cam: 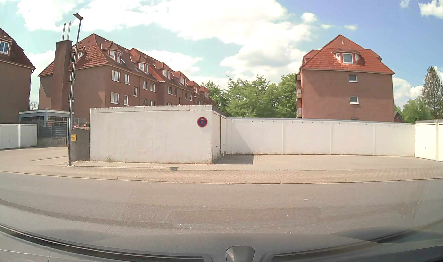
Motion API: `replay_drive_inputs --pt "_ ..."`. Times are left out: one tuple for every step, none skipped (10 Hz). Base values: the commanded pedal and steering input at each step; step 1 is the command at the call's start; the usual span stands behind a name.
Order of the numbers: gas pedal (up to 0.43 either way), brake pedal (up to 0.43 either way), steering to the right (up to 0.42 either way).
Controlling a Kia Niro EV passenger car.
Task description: Follow the waypoints while adhering to traffic rules and regulations
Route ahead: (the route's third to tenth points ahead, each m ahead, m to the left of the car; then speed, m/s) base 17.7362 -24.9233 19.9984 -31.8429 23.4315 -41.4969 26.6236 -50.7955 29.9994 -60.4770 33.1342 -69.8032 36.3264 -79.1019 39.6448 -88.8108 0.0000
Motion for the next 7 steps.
replay_drive_inputs --pt "0.0 0.549 0.011" --pt "0.0 0.549 0.011" --pt "0.0 0.549 0.011" --pt "0.0 0.549 0.011" --pt "0.0 0.549 0.011" --pt "0.0 0.549 0.011" --pt "0.0 0.549 0.011"
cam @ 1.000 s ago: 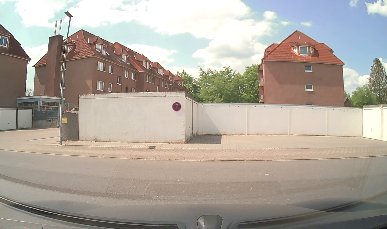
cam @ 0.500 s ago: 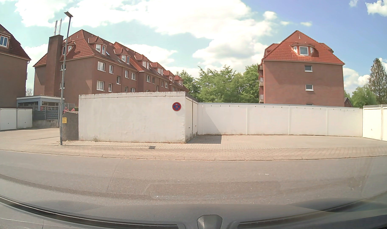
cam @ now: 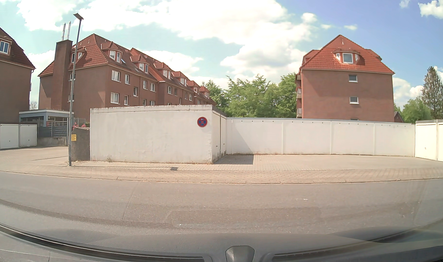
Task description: Follow the waypoints while adhering to traffic rules and regulations
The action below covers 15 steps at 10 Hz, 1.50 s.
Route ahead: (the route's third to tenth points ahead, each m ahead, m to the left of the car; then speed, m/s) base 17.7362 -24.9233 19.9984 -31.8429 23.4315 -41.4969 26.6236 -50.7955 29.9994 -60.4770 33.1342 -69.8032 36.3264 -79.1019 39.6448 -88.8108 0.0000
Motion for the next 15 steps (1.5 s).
replay_drive_inputs --pt "0.0 0.555 0.011" --pt "0.0 0.549 0.011" --pt "0.0 0.549 0.011" --pt "0.0 0.549 0.011" --pt "0.0 0.549 0.011" --pt "0.0 0.549 0.012" --pt "0.0 0.549 0.014" --pt "0.0 0.555 0.015" --pt "0.0 0.549 0.018" --pt "0.0 0.549 0.023" --pt "0.0 0.555 0.029" --pt "0.0 0.561 0.034" --pt "0.0 0.561 0.035" --pt "0.0 0.561 0.035" --pt "0.0 0.567 0.035"
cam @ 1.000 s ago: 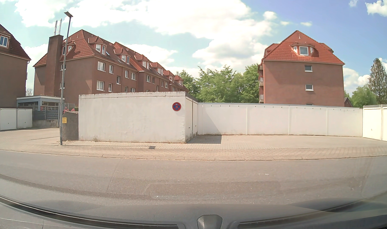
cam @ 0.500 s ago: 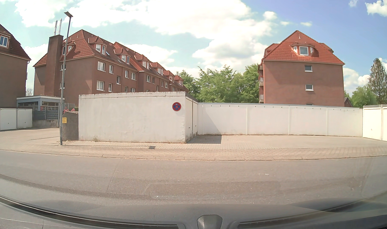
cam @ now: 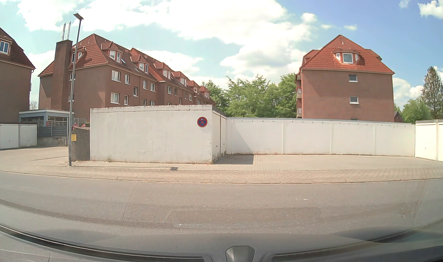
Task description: Follow the waypoints while adhering to traffic rules and regulations
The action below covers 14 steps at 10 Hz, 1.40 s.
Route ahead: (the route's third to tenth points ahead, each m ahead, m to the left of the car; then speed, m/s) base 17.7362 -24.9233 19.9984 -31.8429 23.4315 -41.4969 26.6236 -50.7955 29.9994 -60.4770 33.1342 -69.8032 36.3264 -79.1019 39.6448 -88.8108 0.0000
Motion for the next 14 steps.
replay_drive_inputs --pt "0.0 0.567 0.035" --pt "0.0 0.561 0.035" --pt "0.0 0.549 0.036" --pt "0.0 0.543 0.036" --pt "0.0 0.543 0.037" --pt "0.0 0.543 0.037" --pt "0.0 0.543 0.037" --pt "0.0 0.543 0.037" --pt "0.0 0.537 0.037" --pt "0.0 0.53 0.037" --pt "0.0 0.53 0.037" --pt "0.0 0.53 0.037" --pt "0.0 0.537 0.037" --pt "0.0 0.543 0.037"
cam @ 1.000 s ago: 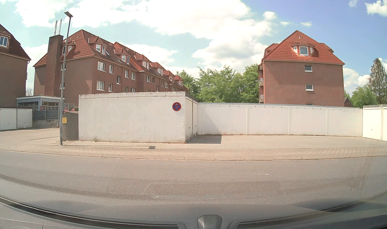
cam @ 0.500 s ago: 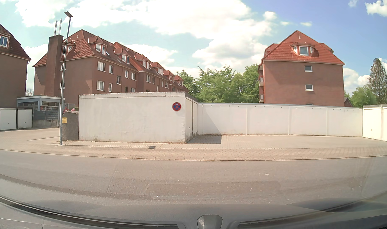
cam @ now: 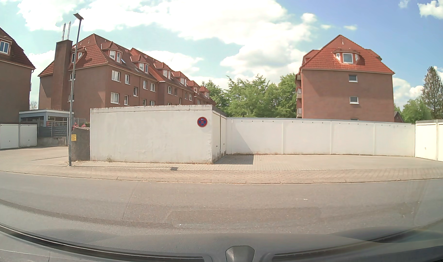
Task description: Follow the waypoints while adhering to traffic rules and regulations
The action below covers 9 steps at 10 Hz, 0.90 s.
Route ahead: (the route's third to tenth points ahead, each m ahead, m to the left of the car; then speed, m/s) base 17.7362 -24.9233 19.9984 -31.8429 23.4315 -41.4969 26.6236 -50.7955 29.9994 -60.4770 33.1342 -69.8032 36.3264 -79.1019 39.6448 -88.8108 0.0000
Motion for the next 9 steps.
replay_drive_inputs --pt "0.0 0.543 0.037" --pt "0.0 0.543 0.038" --pt "0.0 0.543 0.039" --pt "0.0 0.543 0.041" --pt "0.0 0.543 0.043" --pt "0.0 0.543 0.046" --pt "0.0 0.543 0.048" --pt "0.0 0.537 0.048" --pt "0.0 0.53 0.049"
